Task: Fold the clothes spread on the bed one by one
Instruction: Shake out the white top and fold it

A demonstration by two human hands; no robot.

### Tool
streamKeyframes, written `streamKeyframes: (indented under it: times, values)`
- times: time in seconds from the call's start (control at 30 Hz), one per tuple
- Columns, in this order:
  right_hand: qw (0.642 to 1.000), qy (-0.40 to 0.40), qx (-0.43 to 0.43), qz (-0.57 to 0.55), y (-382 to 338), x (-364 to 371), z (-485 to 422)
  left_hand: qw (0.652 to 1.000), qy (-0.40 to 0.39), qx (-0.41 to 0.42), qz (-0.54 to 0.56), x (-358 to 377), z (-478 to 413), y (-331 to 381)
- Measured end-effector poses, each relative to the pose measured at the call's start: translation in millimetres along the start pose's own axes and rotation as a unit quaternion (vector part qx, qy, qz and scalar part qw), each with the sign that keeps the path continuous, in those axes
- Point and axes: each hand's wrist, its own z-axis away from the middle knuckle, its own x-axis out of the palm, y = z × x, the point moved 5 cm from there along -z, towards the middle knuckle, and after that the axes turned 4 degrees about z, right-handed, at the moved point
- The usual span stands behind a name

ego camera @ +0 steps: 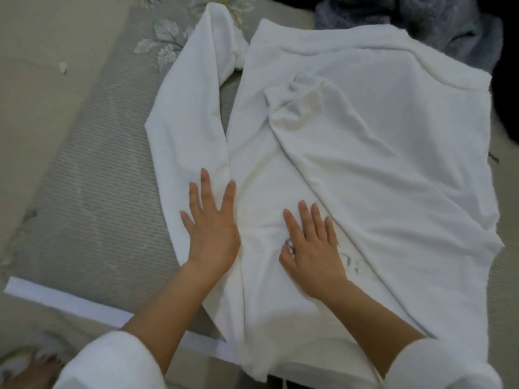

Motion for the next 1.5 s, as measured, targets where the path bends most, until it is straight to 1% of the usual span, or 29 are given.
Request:
streamKeyframes:
  times: [0.03, 0.1, 0.17, 0.2, 0.23, 0.27, 0.33, 0.37, 0.4, 0.47, 0.53, 0.57, 0.6, 0.63, 0.73, 0.8, 0.83, 0.9, 0.93, 0.97, 1.03, 1.07, 1.1, 1.13, 1.23, 1.3, 1.33, 1.43, 1.5]
  values:
    - [1.000, 0.006, -0.014, 0.007, -4.7, -2.2, -0.9, 0.997, 0.033, -0.023, 0.073, -10.1, 2.5, -4.6]
    - [0.996, 0.014, -0.079, 0.026, -18.4, -4.0, -2.0, 0.966, 0.130, -0.060, 0.215, -33.6, 11.5, -24.3]
    - [0.983, -0.007, -0.175, 0.050, -34.9, 0.2, -2.7, 0.910, 0.210, -0.134, 0.331, -50.2, 24.6, -55.7]
    - [0.973, -0.028, -0.220, 0.059, -42.5, 4.0, -2.8, 0.873, 0.241, -0.189, 0.378, -54.6, 31.8, -72.0]
    - [0.966, -0.052, -0.245, 0.062, -48.3, 8.1, -2.7, 0.833, 0.262, -0.250, 0.418, -55.0, 39.7, -88.5]
    - [0.963, -0.071, -0.250, 0.064, -51.5, 11.2, -3.4, 0.791, 0.267, -0.310, 0.455, -50.8, 47.1, -103.5]
    - [0.967, -0.083, -0.230, 0.067, -53.6, 12.6, -5.0, 0.715, 0.224, -0.396, 0.531, -34.4, 58.6, -123.0]
    - [0.970, -0.083, -0.221, 0.065, -53.7, 12.3, -5.5, 0.693, 0.197, -0.415, 0.555, -27.4, 61.3, -127.6]
    - [0.971, -0.081, -0.216, 0.061, -53.8, 11.3, -5.8, 0.683, 0.180, -0.420, 0.569, -23.5, 61.3, -130.6]
    - [0.971, -0.078, -0.218, 0.063, -53.3, 10.0, -6.6, 0.662, 0.178, -0.418, 0.597, -25.6, 54.1, -133.3]
    - [0.970, -0.080, -0.220, 0.069, -52.9, 9.9, -7.1, 0.620, 0.183, -0.423, 0.635, -29.5, 38.4, -136.0]
    - [0.970, -0.082, -0.217, 0.067, -53.1, 9.9, -7.0, 0.613, 0.183, -0.432, 0.636, -31.5, 29.3, -138.6]
    - [0.971, -0.085, -0.214, 0.065, -53.7, 9.7, -7.0, 0.629, 0.173, -0.433, 0.622, -33.9, 19.4, -140.7]
    - [0.972, -0.088, -0.211, 0.060, -54.4, 9.2, -7.0, 0.657, 0.157, -0.424, 0.603, -37.0, 8.9, -140.8]
    - [0.972, -0.091, -0.210, 0.049, -55.4, 3.6, -9.8, 0.756, 0.115, -0.348, 0.542, -48.3, -27.0, -133.7]
    - [0.971, -0.095, -0.213, 0.049, -55.1, -0.1, -12.3, 0.813, 0.086, -0.310, 0.485, -55.5, -48.6, -125.2]
    - [0.971, -0.093, -0.216, 0.050, -55.5, -2.4, -13.9, 0.837, 0.085, -0.298, 0.451, -59.3, -56.1, -121.4]
    - [0.970, -0.080, -0.224, 0.046, -57.4, -9.1, -17.5, 0.881, 0.113, -0.269, 0.373, -67.3, -65.8, -114.9]
    - [0.970, -0.070, -0.227, 0.043, -58.5, -13.4, -19.3, 0.890, 0.139, -0.255, 0.352, -71.1, -66.0, -113.2]
    - [0.970, -0.058, -0.232, 0.041, -59.4, -17.3, -20.5, 0.886, 0.173, -0.248, 0.351, -75.2, -63.4, -113.6]
    - [0.970, -0.028, -0.236, 0.042, -60.2, -22.6, -21.4, 0.854, 0.241, -0.263, 0.378, -84.8, -54.0, -124.3]
    - [0.970, -0.013, -0.238, 0.044, -60.2, -23.3, -21.9, 0.839, 0.256, -0.275, 0.395, -89.2, -49.2, -132.7]
    - [0.970, -0.001, -0.240, 0.044, -60.6, -23.1, -22.2, 0.831, 0.251, -0.282, 0.408, -92.1, -44.9, -140.4]
    - [0.970, 0.010, -0.241, 0.043, -61.5, -22.3, -22.1, 0.833, 0.229, -0.283, 0.417, -93.4, -42.1, -145.8]
    - [0.971, 0.029, -0.233, 0.044, -62.8, -17.6, -20.6, 0.859, 0.136, -0.268, 0.413, -85.7, -43.0, -142.5]
    - [0.972, 0.033, -0.227, 0.053, -62.7, -15.0, -19.1, 0.882, 0.113, -0.241, 0.389, -78.3, -51.2, -125.7]
    - [0.971, 0.033, -0.228, 0.059, -62.6, -14.3, -18.6, 0.892, 0.120, -0.227, 0.372, -75.2, -56.4, -116.6]
    - [0.966, 0.029, -0.242, 0.082, -62.6, -15.4, -21.2, 0.913, 0.179, -0.192, 0.311, -73.4, -68.1, -98.2]
    - [0.962, 0.026, -0.253, 0.096, -63.0, -17.4, -24.3, 0.942, 0.178, -0.171, 0.226, -72.1, -73.9, -94.1]
